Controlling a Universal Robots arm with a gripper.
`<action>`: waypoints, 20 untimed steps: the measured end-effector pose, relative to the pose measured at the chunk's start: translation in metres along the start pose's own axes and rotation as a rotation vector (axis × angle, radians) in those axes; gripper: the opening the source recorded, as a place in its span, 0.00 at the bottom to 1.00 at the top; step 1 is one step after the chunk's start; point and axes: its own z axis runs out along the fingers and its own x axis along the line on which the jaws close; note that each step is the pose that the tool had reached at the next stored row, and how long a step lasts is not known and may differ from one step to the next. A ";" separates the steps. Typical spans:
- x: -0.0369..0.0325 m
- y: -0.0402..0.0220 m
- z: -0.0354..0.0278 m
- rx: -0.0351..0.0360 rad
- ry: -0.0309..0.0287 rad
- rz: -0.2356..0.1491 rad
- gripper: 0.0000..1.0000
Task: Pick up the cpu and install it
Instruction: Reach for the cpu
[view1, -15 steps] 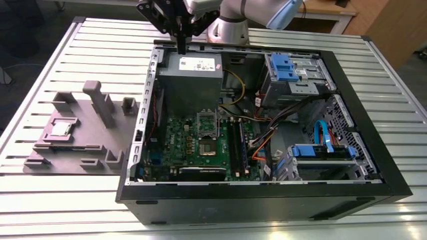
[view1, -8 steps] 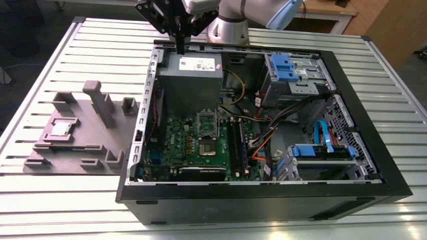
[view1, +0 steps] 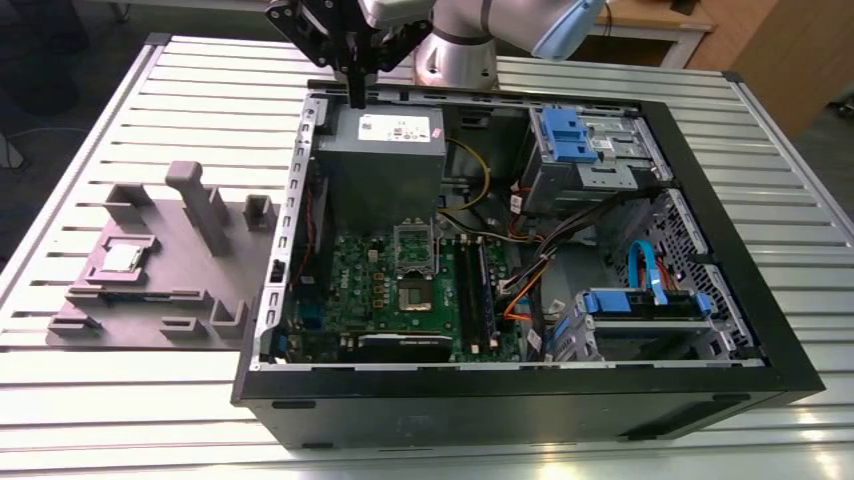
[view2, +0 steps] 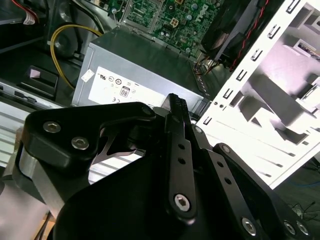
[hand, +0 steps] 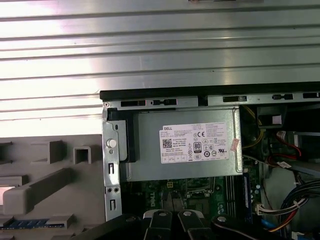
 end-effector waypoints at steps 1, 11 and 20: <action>0.0004 0.0000 0.0000 0.0000 0.0000 0.000 0.10; 0.0034 -0.0003 -0.0001 0.0000 0.0000 0.000 0.10; 0.0069 -0.0005 -0.0001 -0.0001 0.0000 0.000 0.10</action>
